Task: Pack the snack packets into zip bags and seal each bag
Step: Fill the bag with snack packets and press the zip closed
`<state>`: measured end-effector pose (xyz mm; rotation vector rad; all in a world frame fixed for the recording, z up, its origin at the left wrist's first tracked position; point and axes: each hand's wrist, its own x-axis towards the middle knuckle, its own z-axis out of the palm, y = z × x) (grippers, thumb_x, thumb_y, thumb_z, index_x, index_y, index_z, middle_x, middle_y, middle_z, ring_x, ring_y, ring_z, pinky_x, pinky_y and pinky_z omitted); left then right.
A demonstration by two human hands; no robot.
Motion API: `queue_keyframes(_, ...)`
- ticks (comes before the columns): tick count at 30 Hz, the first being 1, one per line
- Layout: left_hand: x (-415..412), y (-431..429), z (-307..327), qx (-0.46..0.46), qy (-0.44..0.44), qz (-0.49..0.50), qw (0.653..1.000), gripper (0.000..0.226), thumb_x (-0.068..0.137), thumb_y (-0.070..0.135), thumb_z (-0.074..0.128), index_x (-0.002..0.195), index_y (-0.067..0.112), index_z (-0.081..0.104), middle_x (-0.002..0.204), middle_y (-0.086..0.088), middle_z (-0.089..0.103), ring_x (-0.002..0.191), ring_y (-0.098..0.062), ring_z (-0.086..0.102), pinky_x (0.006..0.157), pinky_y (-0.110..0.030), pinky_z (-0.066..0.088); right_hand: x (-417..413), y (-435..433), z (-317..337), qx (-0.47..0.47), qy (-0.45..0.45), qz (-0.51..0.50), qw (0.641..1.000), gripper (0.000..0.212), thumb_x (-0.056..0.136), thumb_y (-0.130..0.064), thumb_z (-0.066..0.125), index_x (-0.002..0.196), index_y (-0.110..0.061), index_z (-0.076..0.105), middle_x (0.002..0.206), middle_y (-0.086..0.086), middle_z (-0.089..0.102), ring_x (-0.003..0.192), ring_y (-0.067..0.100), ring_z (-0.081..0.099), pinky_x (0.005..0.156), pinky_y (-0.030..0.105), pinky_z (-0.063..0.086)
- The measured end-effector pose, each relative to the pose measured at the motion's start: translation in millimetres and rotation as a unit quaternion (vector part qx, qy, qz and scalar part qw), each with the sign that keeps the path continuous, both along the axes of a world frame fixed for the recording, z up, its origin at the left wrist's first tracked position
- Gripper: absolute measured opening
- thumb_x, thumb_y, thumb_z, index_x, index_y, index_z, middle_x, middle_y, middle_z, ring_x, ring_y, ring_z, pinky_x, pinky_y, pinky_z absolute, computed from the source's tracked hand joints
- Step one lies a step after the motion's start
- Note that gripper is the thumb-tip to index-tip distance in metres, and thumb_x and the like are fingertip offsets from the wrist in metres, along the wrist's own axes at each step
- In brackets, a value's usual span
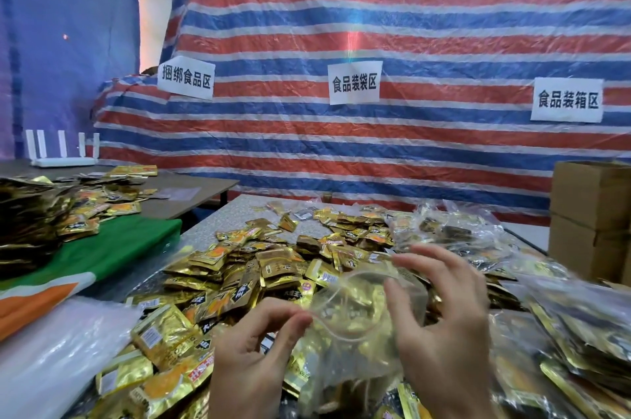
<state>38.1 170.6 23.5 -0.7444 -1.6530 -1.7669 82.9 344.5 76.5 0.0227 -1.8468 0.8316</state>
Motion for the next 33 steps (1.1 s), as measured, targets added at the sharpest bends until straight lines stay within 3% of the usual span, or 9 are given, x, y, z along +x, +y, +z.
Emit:
queue_keyframes(6, 5, 3, 3, -0.004, -0.003, -0.019, 1.0, 0.006, 0.084, 0.036, 0.075, 0.08, 0.033, 0.074, 0.074, 0.005, 0.072, 0.07, -0.012, 0.069, 0.066, -0.02, 0.055, 13, -23, 11, 0.233, -0.105, 0.082, 0.963, 0.061, 0.082, -0.081, 0.047, 0.106, -0.033, 0.075, 0.112, -0.025, 0.064, 0.131, 0.006, 0.046, 0.117, 0.054, 0.024)
queue_keyframes(9, 7, 2, 4, -0.002, -0.031, -0.029, 0.999, 0.01, 0.084, 0.037, 0.079, 0.077, 0.032, 0.073, 0.072, 0.0, 0.07, 0.065, -0.009, 0.065, 0.062, -0.02, 0.053, 18, -24, 19, 0.277, -0.19, 0.089, 0.938, 0.088, 0.075, -0.096, 0.029, 0.133, -0.038, 0.06, 0.141, -0.025, 0.048, 0.148, 0.003, 0.019, 0.123, 0.055, 0.006)
queue_keyframes(12, 8, 3, 4, 0.006, -0.039, -0.027, 0.999, 0.014, 0.082, 0.044, 0.077, 0.08, 0.031, 0.074, 0.072, -0.006, 0.069, 0.061, -0.013, 0.062, 0.058, -0.021, 0.05, 21, -22, 26, 0.369, -0.242, 0.056, 0.896, 0.068, 0.084, -0.079, 0.044, 0.142, -0.044, 0.047, 0.16, -0.024, 0.025, 0.153, 0.008, -0.017, 0.12, 0.052, -0.016)
queue_keyframes(16, 10, 2, 6, 0.014, -0.041, -0.033, 0.999, 0.006, 0.083, 0.026, 0.071, 0.081, 0.031, 0.074, 0.077, -0.002, 0.072, 0.064, -0.01, 0.064, 0.059, -0.018, 0.052, 24, -23, 35, 0.363, -0.292, 0.015, 0.885, 0.035, 0.093, -0.048, 0.061, 0.127, -0.047, 0.054, 0.136, -0.027, 0.047, 0.152, 0.007, -0.004, 0.117, 0.048, -0.028)
queue_keyframes(20, 13, 2, 8, 0.009, -0.034, -0.054, 0.998, 0.009, 0.078, 0.035, 0.073, 0.085, 0.03, 0.076, 0.081, 0.001, 0.075, 0.069, -0.013, 0.069, 0.062, -0.021, 0.056, 21, -26, 34, 0.356, -0.291, 0.023, 0.888, 0.019, 0.088, -0.032, 0.065, 0.1, -0.043, 0.055, 0.124, -0.02, 0.055, 0.148, 0.008, 0.012, 0.124, 0.049, -0.013)
queue_keyframes(22, 13, 3, 8, 0.008, -0.037, -0.052, 0.998, 0.011, 0.073, 0.037, 0.075, 0.082, 0.03, 0.075, 0.076, 0.004, 0.074, 0.065, -0.009, 0.067, 0.06, -0.018, 0.054, 19, -29, 34, 0.313, -0.286, 0.088, 0.901, 0.013, 0.085, -0.034, 0.066, 0.096, -0.037, 0.06, 0.113, -0.019, 0.061, 0.132, 0.006, 0.036, 0.121, 0.046, 0.025)
queue_keyframes(24, 12, 3, 7, 0.02, -0.049, -0.044, 0.998, 0.01, 0.071, 0.038, 0.075, 0.078, 0.03, 0.074, 0.071, 0.004, 0.071, 0.061, -0.005, 0.063, 0.058, -0.016, 0.051, 15, -30, 36, 0.252, -0.31, 0.15, 0.904, 0.007, 0.086, -0.035, 0.065, 0.093, -0.033, 0.066, 0.093, -0.018, 0.067, 0.098, 0.003, 0.059, 0.089, 0.038, 0.054)
queue_keyframes(29, 6, 1, 2, 0.014, -0.081, -0.057, 0.995, 0.009, 0.082, 0.032, 0.074, 0.078, 0.024, 0.071, 0.072, -0.008, 0.068, 0.064, -0.019, 0.062, 0.06, -0.027, 0.052, -1, -20, 31, 0.226, -0.356, 0.189, 0.887, 0.01, 0.094, -0.025, 0.064, 0.089, -0.026, 0.073, 0.073, -0.012, 0.069, 0.062, 0.0, 0.062, 0.054, 0.022, 0.048)
queue_keyframes(33, 5, 1, 0, -0.097, -0.095, -0.096, 0.986, 0.013, 0.086, 0.028, 0.069, 0.077, 0.02, 0.067, 0.073, -0.004, 0.067, 0.068, -0.02, 0.064, 0.065, -0.029, 0.052, 1, -11, 16, 0.23, -0.43, 0.28, 0.827, 0.007, 0.092, -0.037, 0.065, 0.091, -0.031, 0.068, 0.08, -0.016, 0.068, 0.075, 0.002, 0.065, 0.067, 0.03, 0.055)
